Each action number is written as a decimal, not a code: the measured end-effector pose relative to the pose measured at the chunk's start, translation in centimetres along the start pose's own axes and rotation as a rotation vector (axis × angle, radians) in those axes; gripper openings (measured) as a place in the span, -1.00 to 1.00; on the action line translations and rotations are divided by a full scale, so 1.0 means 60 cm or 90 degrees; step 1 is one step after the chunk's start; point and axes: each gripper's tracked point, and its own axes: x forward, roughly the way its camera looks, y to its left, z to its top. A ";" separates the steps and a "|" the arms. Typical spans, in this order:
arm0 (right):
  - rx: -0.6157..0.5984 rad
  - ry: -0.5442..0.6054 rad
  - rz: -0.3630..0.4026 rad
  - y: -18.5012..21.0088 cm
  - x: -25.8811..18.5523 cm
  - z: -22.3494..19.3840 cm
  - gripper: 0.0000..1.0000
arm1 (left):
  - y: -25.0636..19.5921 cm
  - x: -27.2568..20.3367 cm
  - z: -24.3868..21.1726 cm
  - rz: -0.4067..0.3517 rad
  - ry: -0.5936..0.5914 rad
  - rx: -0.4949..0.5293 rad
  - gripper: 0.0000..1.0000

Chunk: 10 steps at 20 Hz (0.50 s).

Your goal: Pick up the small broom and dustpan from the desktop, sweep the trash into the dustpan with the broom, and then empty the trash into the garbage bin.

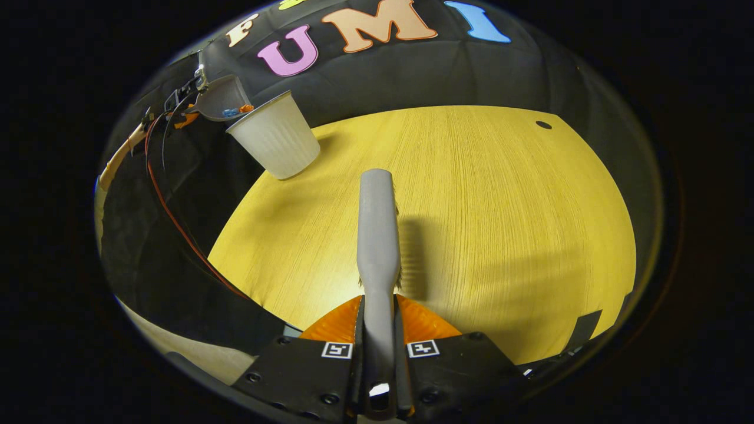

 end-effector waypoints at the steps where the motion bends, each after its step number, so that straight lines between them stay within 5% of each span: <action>1: 0.000 -0.002 -0.001 0.000 0.000 0.000 -0.64 | 0.001 -0.003 0.004 0.005 0.000 0.013 -0.55; 6: 0.001 -0.006 -0.004 -0.002 0.000 0.002 -0.64 | -0.004 -0.006 -0.003 -0.006 0.002 -0.029 -0.55; 10: 0.004 -0.005 -0.003 -0.001 0.001 0.004 -0.64 | -0.055 -0.018 -0.017 -0.064 -0.009 -0.213 -0.57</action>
